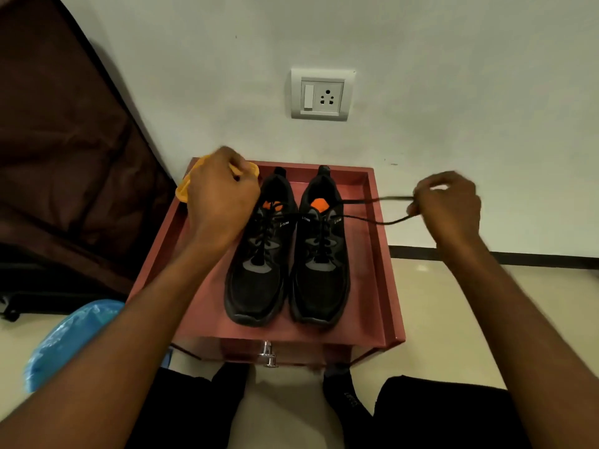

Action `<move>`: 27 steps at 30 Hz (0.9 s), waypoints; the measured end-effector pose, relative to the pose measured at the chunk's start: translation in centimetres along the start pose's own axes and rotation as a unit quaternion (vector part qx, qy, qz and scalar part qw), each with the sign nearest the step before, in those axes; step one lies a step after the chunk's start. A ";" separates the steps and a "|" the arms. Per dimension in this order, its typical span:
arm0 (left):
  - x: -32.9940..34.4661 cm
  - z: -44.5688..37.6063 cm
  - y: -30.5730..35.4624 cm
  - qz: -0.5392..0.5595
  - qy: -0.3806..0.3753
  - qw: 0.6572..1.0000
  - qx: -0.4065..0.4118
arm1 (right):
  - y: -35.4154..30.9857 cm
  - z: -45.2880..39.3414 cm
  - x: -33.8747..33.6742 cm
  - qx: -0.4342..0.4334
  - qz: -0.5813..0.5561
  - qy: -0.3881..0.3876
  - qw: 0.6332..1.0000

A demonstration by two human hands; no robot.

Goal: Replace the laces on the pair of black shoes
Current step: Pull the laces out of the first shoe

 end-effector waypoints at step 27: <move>12.2 2.8 -1.0 -0.101 -0.327 0.923 0.176 | 0.9 2.0 12.0 -0.240 0.118 -0.299 0.916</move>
Point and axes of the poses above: each hand's wrist, its own z-axis away from the middle knuckle, its own x-axis out of the palm, y = z × x, the point moved 5 cm from there along -z, towards the middle knuckle, and after that the axes turned 4 degrees about -y, right-handed, at the moved point
